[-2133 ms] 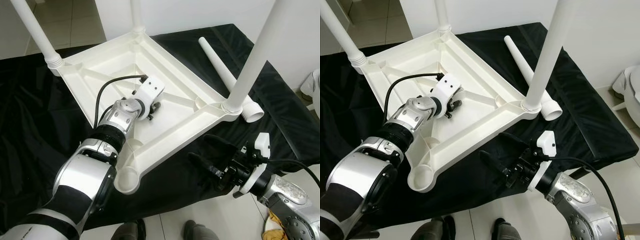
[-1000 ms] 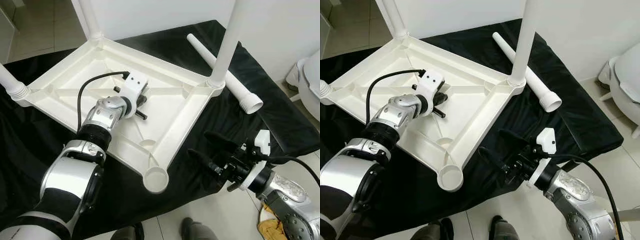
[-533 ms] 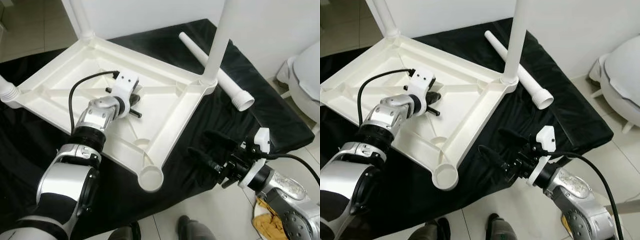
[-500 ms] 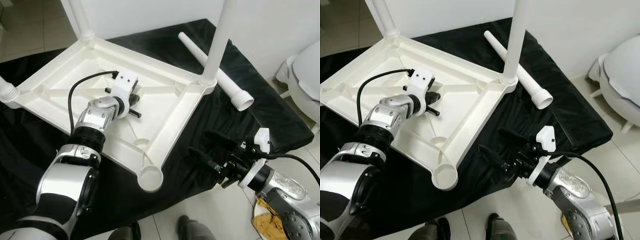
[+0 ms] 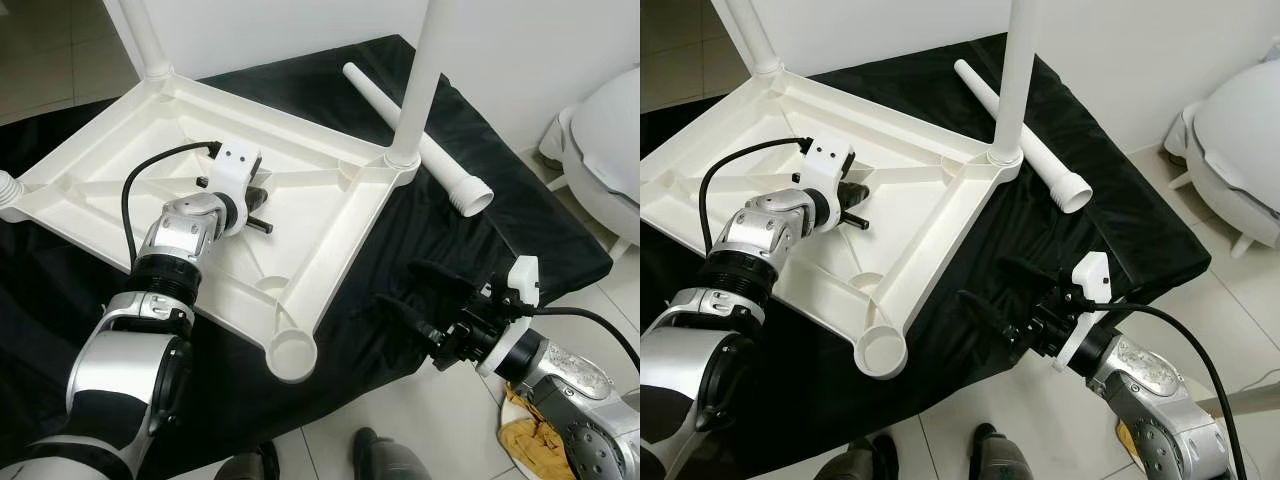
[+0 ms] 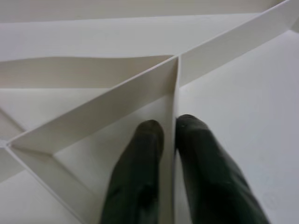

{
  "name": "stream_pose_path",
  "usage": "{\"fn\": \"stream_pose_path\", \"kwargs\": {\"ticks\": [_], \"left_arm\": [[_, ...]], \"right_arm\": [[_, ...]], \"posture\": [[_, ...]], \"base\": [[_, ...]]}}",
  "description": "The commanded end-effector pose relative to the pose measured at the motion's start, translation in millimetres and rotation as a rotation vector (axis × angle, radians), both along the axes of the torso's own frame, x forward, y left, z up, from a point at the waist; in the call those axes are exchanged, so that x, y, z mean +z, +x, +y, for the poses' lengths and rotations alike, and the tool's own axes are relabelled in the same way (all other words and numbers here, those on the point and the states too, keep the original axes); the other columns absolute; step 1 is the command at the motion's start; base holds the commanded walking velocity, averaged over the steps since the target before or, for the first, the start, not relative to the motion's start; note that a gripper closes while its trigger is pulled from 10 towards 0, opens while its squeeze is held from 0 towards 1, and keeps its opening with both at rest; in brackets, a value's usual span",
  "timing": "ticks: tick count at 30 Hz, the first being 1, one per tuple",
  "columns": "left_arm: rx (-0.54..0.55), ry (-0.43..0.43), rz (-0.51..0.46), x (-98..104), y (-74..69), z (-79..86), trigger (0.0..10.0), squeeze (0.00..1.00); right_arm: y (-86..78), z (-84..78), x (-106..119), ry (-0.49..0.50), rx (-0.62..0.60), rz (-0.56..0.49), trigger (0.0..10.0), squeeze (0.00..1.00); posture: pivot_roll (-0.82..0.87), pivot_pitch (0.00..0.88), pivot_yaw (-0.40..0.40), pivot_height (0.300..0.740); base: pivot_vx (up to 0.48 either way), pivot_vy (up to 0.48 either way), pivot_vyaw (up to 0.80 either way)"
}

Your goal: Building children table

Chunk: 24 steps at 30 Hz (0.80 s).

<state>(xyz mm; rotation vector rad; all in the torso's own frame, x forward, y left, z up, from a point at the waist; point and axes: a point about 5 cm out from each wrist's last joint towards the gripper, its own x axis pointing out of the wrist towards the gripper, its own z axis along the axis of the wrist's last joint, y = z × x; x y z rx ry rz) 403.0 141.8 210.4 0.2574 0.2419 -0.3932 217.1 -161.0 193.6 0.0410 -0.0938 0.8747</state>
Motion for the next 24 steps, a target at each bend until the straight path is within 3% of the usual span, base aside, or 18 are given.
{"fn": "stream_pose_path", "kwargs": {"ticks": [1, 5, 6, 11, 12, 17, 18, 19, 23, 24], "left_arm": [[0.413, 0.125, -0.054, -11.8, -0.4, 37.2, 10.0, 1.00], [0.362, 0.111, -0.069, -4.9, 0.6, 26.7, 10.0, 1.00], [0.321, 0.113, -0.076, -0.7, 1.3, 20.4, 10.0, 0.00], [0.197, 0.091, -0.086, 11.6, 2.7, 1.0, 10.0, 0.00], [0.175, 0.119, -0.081, 11.6, 2.9, -2.3, 10.0, 0.00], [0.159, 0.126, -0.052, 7.0, 2.8, -6.7, 10.0, 0.00], [0.163, 0.125, -0.040, 4.3, 2.1, -6.3, 6.7, 0.00], [0.179, 0.131, -0.029, 0.4, 0.4, -4.1, 0.0, 0.00], [0.192, 0.136, -0.032, -1.3, -0.7, -2.2, 0.0, 0.00], [0.239, 0.171, -0.032, -3.7, -1.4, 7.3, 0.0, 0.00]], "right_arm": [[-0.9, 1.3, -3.3, -0.007, 0.016, 0.016, 10.0, 0.00], [-0.2, 1.4, -3.3, -0.005, 0.016, 0.015, 10.0, 0.00], [0.0, 1.2, -3.2, -0.005, 0.016, 0.015, 10.0, 0.00], [1.0, 0.4, -3.1, -0.007, 0.012, 0.014, 10.0, 0.00], [1.3, 0.2, -2.9, -0.008, 0.011, 0.013, 10.0, 0.00], [2.0, -0.2, -2.5, -0.009, 0.009, 0.010, 10.0, 0.00], [2.0, -0.4, -2.2, -0.009, 0.008, 0.009, 10.0, 0.00], [1.8, -0.6, -1.8, -0.009, 0.006, 0.007, 10.0, 0.00], [1.5, -0.8, -1.7, -0.009, 0.005, 0.007, 10.0, 0.00], [1.5, -1.0, -1.5, -0.009, 0.003, 0.006, 10.0, 0.00]], "posture": [[-0.09, 0.203, 0.077, 0.740], [-0.09, 0.203, 0.077, 0.740], [-0.09, 0.205, 0.075, 0.740], [-0.09, 0.207, 0.076, 0.740], [-0.09, 0.208, 0.077, 0.740], [-0.09, 0.207, 0.080, 0.740], [-0.10, 0.206, 0.081, 0.740], [-0.10, 0.206, 0.082, 0.740], [-0.10, 0.206, 0.082, 0.740], [-0.09, 0.208, 0.081, 0.740]], "base": [[0.000, 0.000, 0.00], [0.000, 0.000, 0.00], [0.000, 0.000, 0.00], [0.000, 0.000, 0.00], [0.000, 0.000, 0.00], [0.000, 0.000, 0.00], [0.000, 0.000, 0.00], [0.000, 0.000, 0.00], [0.000, 0.000, 0.00], [0.000, 0.000, 0.00]]}}
